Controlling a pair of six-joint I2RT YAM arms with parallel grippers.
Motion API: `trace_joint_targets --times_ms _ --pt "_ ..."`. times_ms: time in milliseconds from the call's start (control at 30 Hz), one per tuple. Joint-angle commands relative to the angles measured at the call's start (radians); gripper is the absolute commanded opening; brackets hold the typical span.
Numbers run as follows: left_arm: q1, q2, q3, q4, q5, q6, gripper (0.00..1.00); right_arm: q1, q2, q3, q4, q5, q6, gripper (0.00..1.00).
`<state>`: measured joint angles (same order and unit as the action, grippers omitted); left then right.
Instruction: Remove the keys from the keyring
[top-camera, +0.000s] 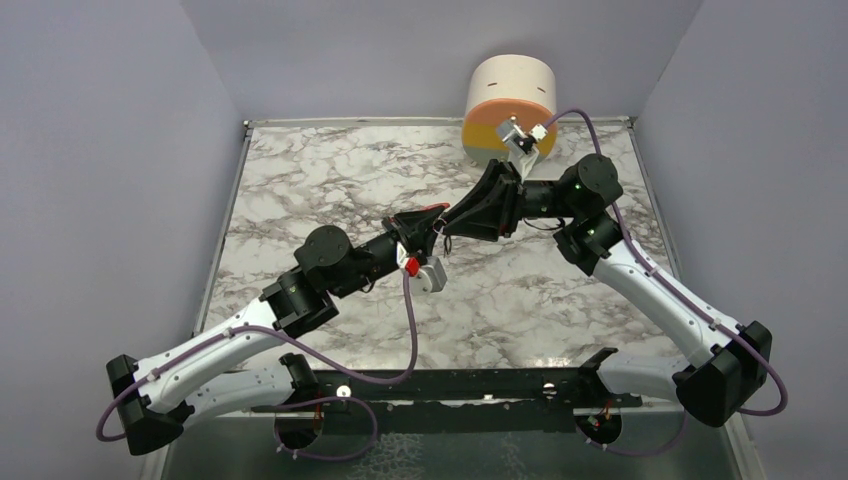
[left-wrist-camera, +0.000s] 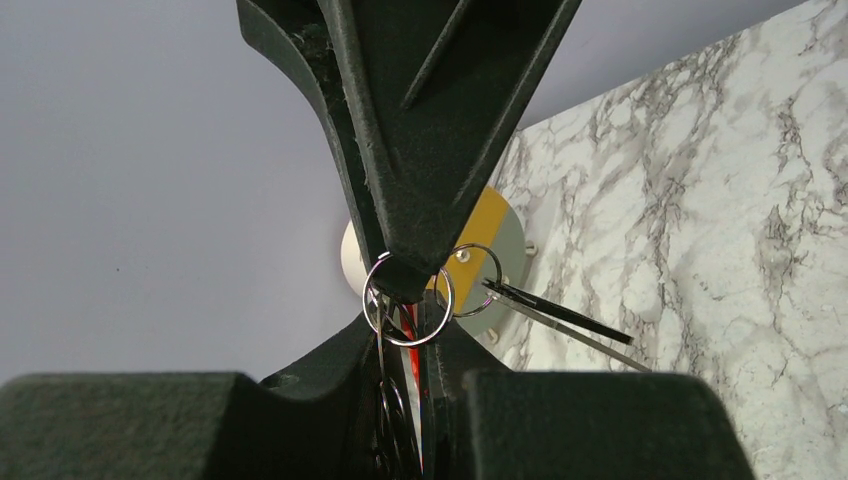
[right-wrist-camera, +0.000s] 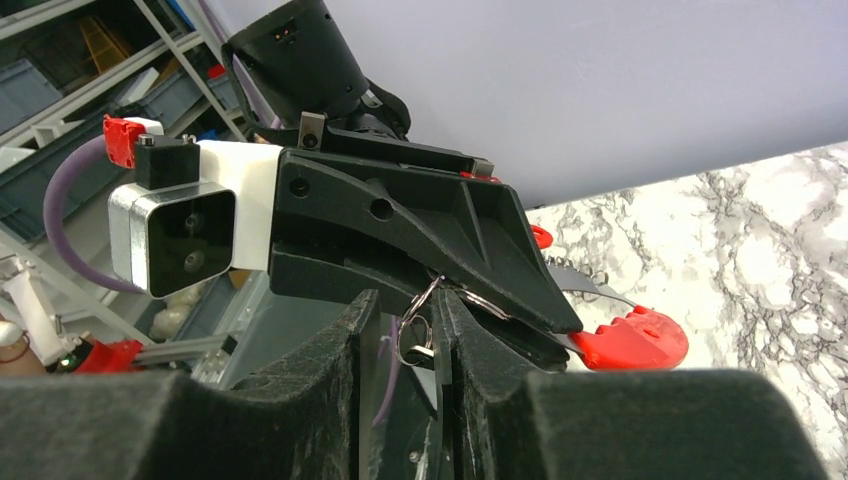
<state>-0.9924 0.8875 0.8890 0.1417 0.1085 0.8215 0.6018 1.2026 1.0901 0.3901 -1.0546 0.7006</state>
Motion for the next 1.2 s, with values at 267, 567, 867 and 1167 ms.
trace_joint_targets --times_ms 267,567,867,1167 --pt "-0.005 -0.004 0.010 0.070 0.017 0.003 0.00 0.009 -0.003 0.015 -0.028 0.034 -0.034 0.24" --pt "-0.005 -0.009 0.004 0.063 0.026 -0.002 0.00 0.009 -0.007 0.000 -0.001 0.048 -0.027 0.02" --pt "-0.005 -0.004 0.011 0.037 -0.002 -0.006 0.00 0.012 -0.038 -0.021 0.036 0.053 -0.020 0.02" --pt "-0.005 -0.001 0.016 0.015 -0.050 -0.016 0.14 0.012 -0.094 -0.068 0.104 0.093 0.001 0.02"
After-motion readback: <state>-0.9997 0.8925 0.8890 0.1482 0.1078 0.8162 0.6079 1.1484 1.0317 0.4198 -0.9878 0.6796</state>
